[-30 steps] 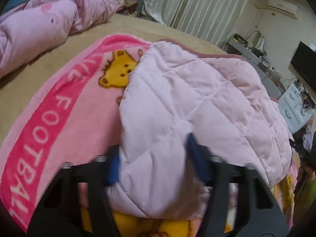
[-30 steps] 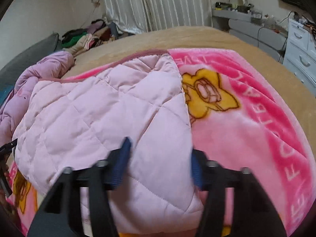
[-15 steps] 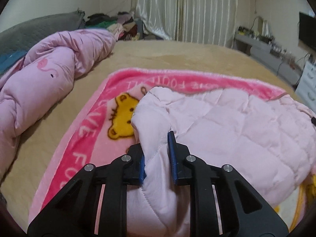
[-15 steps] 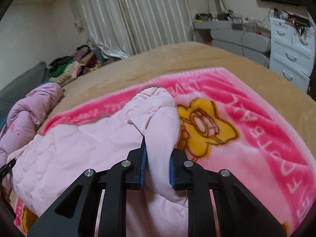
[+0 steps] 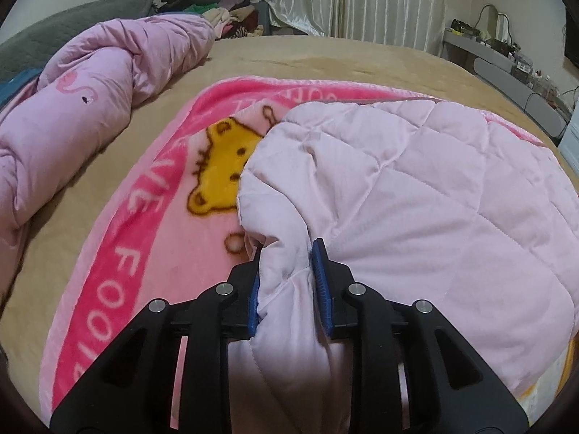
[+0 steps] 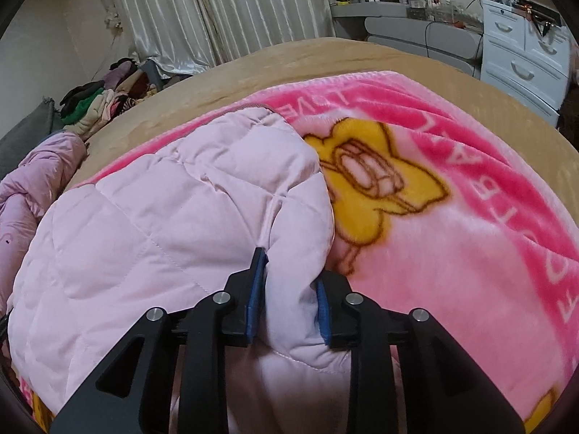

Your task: Fold large clothes

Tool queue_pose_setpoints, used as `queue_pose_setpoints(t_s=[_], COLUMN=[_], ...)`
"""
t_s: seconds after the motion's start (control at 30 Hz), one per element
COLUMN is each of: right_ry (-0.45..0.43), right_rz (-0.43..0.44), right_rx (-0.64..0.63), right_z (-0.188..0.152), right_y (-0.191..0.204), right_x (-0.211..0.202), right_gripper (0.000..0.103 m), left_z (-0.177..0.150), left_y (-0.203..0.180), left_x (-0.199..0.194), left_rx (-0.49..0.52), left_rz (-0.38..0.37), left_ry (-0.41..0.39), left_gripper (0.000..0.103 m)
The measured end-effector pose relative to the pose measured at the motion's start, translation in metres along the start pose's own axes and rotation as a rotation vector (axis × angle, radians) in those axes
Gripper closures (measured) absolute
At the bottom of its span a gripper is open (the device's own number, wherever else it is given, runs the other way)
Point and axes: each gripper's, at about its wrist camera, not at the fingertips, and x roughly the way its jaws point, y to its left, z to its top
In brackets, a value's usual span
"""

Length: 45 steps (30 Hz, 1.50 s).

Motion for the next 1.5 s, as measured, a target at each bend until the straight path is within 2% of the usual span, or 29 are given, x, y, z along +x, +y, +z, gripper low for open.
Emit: queue_pose_setpoints(t_s=[0.07, 0.1, 0.13, 0.17, 0.23, 0.37, 0.47, 0.53, 0.83, 1.17, 1.37, 1.43, 1.5], right_ry=[0.010, 0.015, 0.015, 0.012, 0.004, -0.031, -0.064, -0.074, -0.068, -0.015, 0.023, 0.029, 0.038], right_rz=[-0.008, -0.012, -0.027, -0.039, -0.016, 0.017, 0.042, 0.059, 0.114, 0.096, 0.103, 0.103, 0.107], right_rx=[0.009, 0.018, 0.030, 0.043, 0.080, 0.097, 0.091, 0.089, 0.087, 0.113, 0.131, 0.136, 0.141], right_z=[0.001, 0.001, 0.002, 0.001, -0.001, -0.007, -0.013, -0.018, -0.053, -0.087, -0.099, -0.101, -0.103], right_y=[-0.002, -0.004, -0.007, -0.009, -0.015, -0.022, -0.023, -0.022, -0.019, -0.025, -0.024, -0.024, -0.023], right_x=[-0.002, -0.003, -0.006, -0.010, -0.018, -0.044, -0.068, -0.079, -0.112, -0.106, -0.099, -0.097, -0.094], right_gripper=[0.069, 0.066, 0.056, 0.040, 0.029, 0.016, 0.009, 0.008, 0.004, 0.004, 0.004, 0.004, 0.004], left_z=[-0.001, -0.002, -0.002, -0.002, -0.005, -0.012, -0.017, -0.023, -0.050, -0.069, -0.081, -0.084, -0.087], left_y=[0.003, 0.004, 0.005, 0.007, 0.011, 0.019, 0.021, 0.024, 0.033, 0.036, 0.036, 0.036, 0.036], left_x=[-0.004, -0.005, -0.007, -0.009, -0.018, -0.034, -0.047, -0.058, -0.076, -0.087, -0.080, -0.077, -0.071], left_rx=[-0.026, -0.035, -0.045, -0.054, -0.070, -0.088, -0.091, -0.105, -0.186, -0.209, -0.219, -0.241, -0.277], left_rz=[-0.001, 0.005, 0.015, 0.022, 0.031, 0.029, 0.040, 0.051, 0.010, 0.003, -0.013, -0.038, -0.102], left_ry=[0.006, 0.008, 0.011, 0.011, -0.001, -0.015, -0.029, -0.041, -0.012, -0.007, 0.030, 0.046, 0.074], left_gripper=[0.082, 0.078, 0.072, 0.069, 0.050, 0.031, 0.010, 0.009, 0.009, 0.009, 0.009, 0.009, 0.009])
